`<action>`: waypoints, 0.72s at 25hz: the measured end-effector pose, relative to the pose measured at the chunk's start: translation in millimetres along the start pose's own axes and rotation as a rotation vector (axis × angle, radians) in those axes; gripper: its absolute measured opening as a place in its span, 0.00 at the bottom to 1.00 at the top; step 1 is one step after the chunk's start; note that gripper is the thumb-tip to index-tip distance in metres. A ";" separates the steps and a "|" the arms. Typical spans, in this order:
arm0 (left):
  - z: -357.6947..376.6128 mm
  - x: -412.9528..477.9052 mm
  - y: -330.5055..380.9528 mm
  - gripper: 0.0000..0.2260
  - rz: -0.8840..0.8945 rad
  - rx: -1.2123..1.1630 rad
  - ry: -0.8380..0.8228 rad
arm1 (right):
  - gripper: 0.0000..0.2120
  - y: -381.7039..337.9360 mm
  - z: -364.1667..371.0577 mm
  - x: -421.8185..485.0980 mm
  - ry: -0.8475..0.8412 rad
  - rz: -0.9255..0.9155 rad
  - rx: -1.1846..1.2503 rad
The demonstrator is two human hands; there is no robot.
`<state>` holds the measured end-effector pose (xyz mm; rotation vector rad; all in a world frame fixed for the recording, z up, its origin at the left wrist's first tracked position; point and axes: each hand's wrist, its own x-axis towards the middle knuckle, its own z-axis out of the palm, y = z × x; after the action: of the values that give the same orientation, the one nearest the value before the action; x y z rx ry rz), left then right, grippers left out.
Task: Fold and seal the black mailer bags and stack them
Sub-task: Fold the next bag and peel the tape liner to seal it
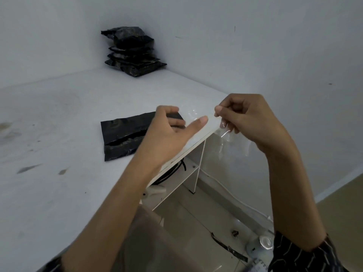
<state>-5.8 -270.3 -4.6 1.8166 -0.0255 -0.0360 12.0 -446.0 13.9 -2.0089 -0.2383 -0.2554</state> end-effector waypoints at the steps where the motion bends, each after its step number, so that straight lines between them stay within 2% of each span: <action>1: -6.9 2.7 2.8 0.44 -0.017 -0.015 0.004 | 0.08 -0.8 1.9 -1.7 -0.040 -0.006 0.027; 2: -12.5 4.2 3.7 0.48 -0.038 -0.043 0.001 | 0.07 -1.4 5.5 -3.2 -0.076 -0.013 0.054; 4: -20.6 4.4 3.5 0.47 -0.054 -0.109 -0.009 | 0.07 -3.4 13.7 -5.1 -0.126 -0.029 0.092; 8: -34.0 -2.3 6.4 0.16 0.059 -0.193 0.060 | 0.08 -4.1 29.1 -11.0 -0.182 -0.041 0.144; 10: -39.1 -9.2 13.8 0.06 0.194 -0.091 0.151 | 0.08 -5.5 35.1 -16.2 -0.230 -0.023 0.187; 13: -37.5 -22.9 26.9 0.05 0.448 0.356 0.251 | 0.17 -9.9 40.6 -23.4 -0.271 0.030 0.262; 14: -35.8 -26.8 29.7 0.06 0.492 0.429 0.266 | 0.19 -11.5 41.3 -24.5 -0.260 0.026 0.255; 18: -36.8 -29.3 33.3 0.06 0.493 0.402 0.277 | 0.36 -10.3 45.3 -22.5 -0.199 0.065 0.069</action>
<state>-33.7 -241.7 37.0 2.1525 -0.3014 0.6069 -9.0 -402.0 -3.1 -1.9702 -0.3025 -0.0058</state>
